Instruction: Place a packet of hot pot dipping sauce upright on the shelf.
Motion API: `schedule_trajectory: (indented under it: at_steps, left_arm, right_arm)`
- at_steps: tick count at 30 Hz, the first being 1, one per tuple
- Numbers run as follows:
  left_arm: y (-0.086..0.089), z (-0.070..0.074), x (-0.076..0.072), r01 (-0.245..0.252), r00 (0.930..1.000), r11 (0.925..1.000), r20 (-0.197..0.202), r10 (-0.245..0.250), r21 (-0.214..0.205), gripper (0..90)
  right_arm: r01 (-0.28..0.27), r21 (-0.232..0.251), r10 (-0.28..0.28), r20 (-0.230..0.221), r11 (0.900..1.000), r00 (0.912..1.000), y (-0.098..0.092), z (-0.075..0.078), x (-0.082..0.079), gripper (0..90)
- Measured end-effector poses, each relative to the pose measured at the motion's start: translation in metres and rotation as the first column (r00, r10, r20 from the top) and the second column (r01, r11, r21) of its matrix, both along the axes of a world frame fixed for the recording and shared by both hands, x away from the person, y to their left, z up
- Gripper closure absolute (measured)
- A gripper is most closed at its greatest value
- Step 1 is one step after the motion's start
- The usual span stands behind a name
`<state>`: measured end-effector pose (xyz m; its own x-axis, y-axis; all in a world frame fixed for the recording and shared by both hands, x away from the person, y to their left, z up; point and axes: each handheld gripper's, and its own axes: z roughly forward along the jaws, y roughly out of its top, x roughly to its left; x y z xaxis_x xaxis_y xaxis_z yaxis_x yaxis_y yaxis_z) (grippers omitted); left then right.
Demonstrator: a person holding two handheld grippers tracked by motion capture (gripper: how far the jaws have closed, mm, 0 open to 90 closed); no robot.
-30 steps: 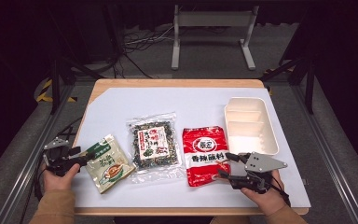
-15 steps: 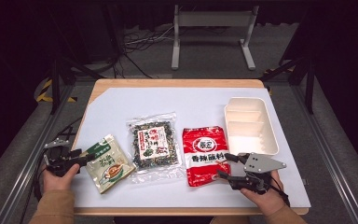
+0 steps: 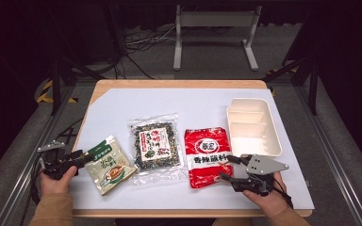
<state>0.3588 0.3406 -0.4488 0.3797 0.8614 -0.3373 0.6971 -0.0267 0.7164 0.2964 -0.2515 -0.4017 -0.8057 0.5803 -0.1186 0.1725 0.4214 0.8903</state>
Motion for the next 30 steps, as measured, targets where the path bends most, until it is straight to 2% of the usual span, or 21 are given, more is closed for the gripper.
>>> schedule_trajectory:
  at_steps: [1,2,5,7,9,13,15,18,19,21,23,30]
  left_arm:
    - [0.0,0.0,0.0,0.002,1.0,0.9999,-0.006,-0.002,-0.013,35.4]
    - [0.0,0.0,0.0,0.004,1.0,1.0,-0.006,-0.004,-0.004,35.9]
    - [-0.001,-0.002,0.001,0.005,0.9996,0.9999,-0.026,-0.005,-0.016,36.6]
    - [-0.002,-0.005,0.002,-0.024,0.9974,0.9994,-0.067,0.025,0.024,37.6]
    - [-0.001,-0.006,0.002,-0.031,0.9971,0.9989,-0.068,0.033,0.035,40.6]
    - [-0.001,-0.005,0.001,-0.019,0.9974,0.9994,-0.068,0.021,0.028,41.3]
    - [-0.002,-0.004,0.0,-0.018,0.9979,0.9996,-0.062,0.019,0.022,44.7]
    - [-0.003,0.001,-0.004,0.001,0.9996,1.0,-0.027,-0.001,0.0,47.8]
    - [-0.005,0.002,-0.005,0.013,0.9995,0.9998,-0.028,-0.013,-0.017,48.4]
    - [-0.008,0.003,-0.006,0.035,0.999,0.9994,-0.027,-0.035,0.0,48.7]
    - [-0.011,0.0,-0.006,0.055,0.9975,0.9985,-0.045,-0.055,-0.005,50.3]
    - [-0.016,-0.002,-0.004,0.061,0.9967,0.9979,-0.055,-0.059,0.023,54.7]
  right_arm:
    - [-0.001,0.0,0.001,-0.001,1.0,1.0,0.0,0.0,0.0,39.8]
    - [-0.001,0.0,0.001,-0.001,1.0,1.0,0.0,0.0,0.0,39.8]
    - [-0.003,-0.003,0.003,-0.003,1.0,1.0,0.0,0.0,0.0,39.7]
    - [-0.004,-0.005,0.004,-0.003,1.0,1.0,0.001,-0.001,0.0,39.7]
    - [-0.004,-0.007,0.004,-0.002,1.0,1.0,0.001,-0.001,0.0,39.7]
    - [-0.007,-0.008,0.007,-0.002,0.9999,1.0,0.001,-0.001,0.0,39.7]
    - [-0.007,-0.01,0.007,-0.001,0.9999,1.0,0.001,-0.001,0.0,39.7]
    - [-0.007,-0.011,0.007,-0.001,0.9999,1.0,0.001,-0.001,0.0,39.8]
    - [-0.007,-0.011,0.007,-0.001,0.9999,1.0,0.001,-0.001,0.0,39.7]
    - [-0.007,-0.012,0.007,-0.002,0.9999,1.0,0.001,-0.001,0.0,39.7]
    - [-0.009,-0.012,0.009,-0.002,0.9999,1.0,0.002,-0.001,0.0,39.7]
    - [-0.011,-0.014,0.011,-0.005,0.9998,0.9999,0.002,-0.002,0.001,39.7]
